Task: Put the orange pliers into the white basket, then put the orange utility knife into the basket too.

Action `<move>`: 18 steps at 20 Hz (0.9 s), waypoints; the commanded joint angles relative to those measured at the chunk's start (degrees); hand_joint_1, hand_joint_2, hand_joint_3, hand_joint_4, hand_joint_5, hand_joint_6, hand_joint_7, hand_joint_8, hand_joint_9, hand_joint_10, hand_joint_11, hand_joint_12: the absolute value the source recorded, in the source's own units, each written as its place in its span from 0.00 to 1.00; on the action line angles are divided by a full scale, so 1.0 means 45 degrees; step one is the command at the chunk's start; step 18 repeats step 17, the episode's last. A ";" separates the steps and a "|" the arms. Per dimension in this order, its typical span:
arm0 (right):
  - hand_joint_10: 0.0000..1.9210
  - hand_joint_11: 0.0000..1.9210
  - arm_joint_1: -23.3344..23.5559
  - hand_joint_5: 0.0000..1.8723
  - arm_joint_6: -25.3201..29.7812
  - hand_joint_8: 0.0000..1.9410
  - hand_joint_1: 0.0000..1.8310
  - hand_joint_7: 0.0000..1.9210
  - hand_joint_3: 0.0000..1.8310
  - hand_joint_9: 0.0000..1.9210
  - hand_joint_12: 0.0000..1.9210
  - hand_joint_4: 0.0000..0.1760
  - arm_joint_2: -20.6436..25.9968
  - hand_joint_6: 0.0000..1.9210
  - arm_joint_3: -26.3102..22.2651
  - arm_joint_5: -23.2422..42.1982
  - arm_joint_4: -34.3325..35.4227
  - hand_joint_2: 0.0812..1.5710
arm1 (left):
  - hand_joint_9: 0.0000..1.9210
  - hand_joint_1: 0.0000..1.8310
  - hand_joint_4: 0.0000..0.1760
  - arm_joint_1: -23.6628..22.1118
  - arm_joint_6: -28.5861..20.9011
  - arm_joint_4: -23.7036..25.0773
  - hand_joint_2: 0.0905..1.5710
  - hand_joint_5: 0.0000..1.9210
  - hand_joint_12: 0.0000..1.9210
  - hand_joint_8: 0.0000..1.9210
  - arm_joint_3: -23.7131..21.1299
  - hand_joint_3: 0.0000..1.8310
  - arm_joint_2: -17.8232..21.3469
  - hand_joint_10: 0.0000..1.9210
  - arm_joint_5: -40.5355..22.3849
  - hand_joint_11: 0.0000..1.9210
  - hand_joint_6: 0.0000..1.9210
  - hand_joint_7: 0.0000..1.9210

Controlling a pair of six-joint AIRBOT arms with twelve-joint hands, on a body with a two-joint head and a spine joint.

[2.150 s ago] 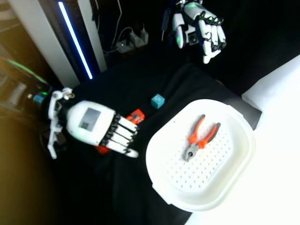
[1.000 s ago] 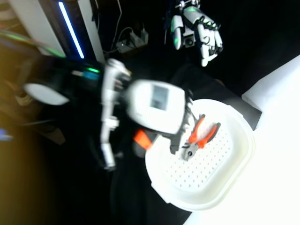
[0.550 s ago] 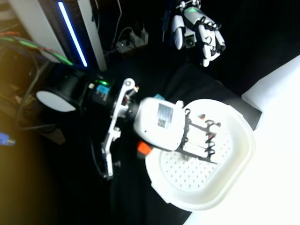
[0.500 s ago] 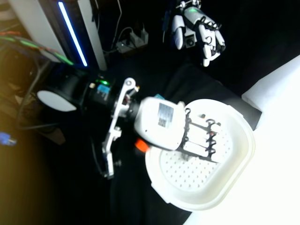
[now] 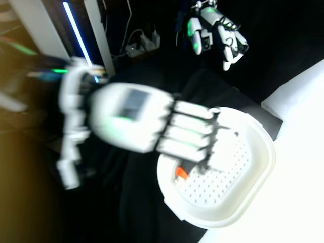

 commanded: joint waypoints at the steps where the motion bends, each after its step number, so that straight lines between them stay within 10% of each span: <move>1: 0.00 0.00 0.0246 0.00 -0.0014 0.00 0.11 0.00 0.00 0.00 0.00 0.35 0.0175 0.00 -0.0301 0.2206 -0.0233 0.67 | 0.24 0.18 0.07 -0.0058 -0.0051 0.0040 0.89 0.15 0.81 0.03 -0.0008 0.00 0.0081 0.50 -0.1645 0.11 0.00 0.30; 3: 0.00 0.00 0.0211 0.00 -0.0014 0.00 0.13 0.00 0.02 0.00 0.00 0.67 0.1379 0.00 -0.1263 0.3019 -0.0501 0.71 | 0.23 0.20 0.08 -0.0054 -0.0049 0.0049 0.89 0.16 0.83 0.02 -0.0074 0.00 0.0188 0.51 -0.1728 0.12 0.00 0.32; 7: 0.00 0.00 -0.1213 0.00 -0.0014 0.00 0.16 0.00 0.01 0.00 0.00 0.61 0.3123 0.00 -0.2962 0.4610 -0.0897 0.77 | 0.22 0.19 0.13 0.0284 -0.0045 0.0147 0.89 0.15 0.82 0.02 -0.0349 0.00 0.0599 0.52 -0.2227 0.10 0.00 0.32; 8: 0.00 0.00 -0.1906 0.00 -0.0015 0.00 0.15 0.00 0.01 0.00 0.00 0.76 0.3622 0.00 -0.3402 0.5451 -0.0863 0.76 | 0.21 0.20 0.09 0.0408 -0.0044 0.0142 0.89 0.15 0.82 0.02 -0.0436 0.00 0.0716 0.51 -0.2443 0.09 0.00 0.31; 11: 0.00 0.00 -0.3705 0.00 -0.0017 0.00 0.13 0.00 0.00 0.00 0.00 0.80 0.4832 0.00 -0.4450 0.7406 -0.0136 0.76 | 0.16 0.16 0.17 0.0743 -0.0043 0.0041 0.90 0.14 0.82 0.00 -0.0604 0.00 0.0911 0.46 -0.2996 0.01 0.00 0.27; 12: 0.00 0.00 -0.4401 0.00 -0.0017 0.00 0.13 0.00 0.00 0.00 0.00 0.96 0.5269 0.00 -0.4792 0.8187 0.0205 0.70 | 0.15 0.19 0.20 0.0747 -0.0043 0.0039 0.89 0.11 0.68 0.00 -0.0625 0.00 0.0941 0.27 -0.3061 0.00 0.00 0.20; 15: 0.00 0.00 -0.5922 0.00 -0.0018 0.00 0.15 0.00 0.00 0.00 0.00 0.80 0.5923 0.00 -0.5429 1.0379 0.1055 0.69 | 0.16 0.19 0.26 0.0795 -0.0038 0.0015 0.89 0.08 0.57 0.00 -0.0661 0.00 0.1066 0.10 -0.3235 0.00 0.00 0.15; 16: 0.00 0.00 -0.6362 0.00 -0.0018 0.00 0.18 0.00 0.00 0.00 0.00 0.49 0.6048 0.00 -0.5587 1.1214 0.1308 0.69 | 0.10 0.16 0.35 0.0837 -0.0034 -0.0001 0.87 0.02 0.35 0.00 -0.0702 0.00 0.1146 0.03 -0.3365 0.00 0.00 0.06; 18: 0.00 0.00 -0.6519 0.00 -0.0018 0.00 0.16 0.00 0.00 0.00 0.00 0.55 0.6101 0.00 -0.5656 1.1751 0.1421 0.67 | 0.08 0.15 0.53 0.0885 -0.0033 -0.0006 0.86 0.01 0.23 0.00 -0.0747 0.00 0.1246 0.01 -0.3481 0.00 0.00 0.03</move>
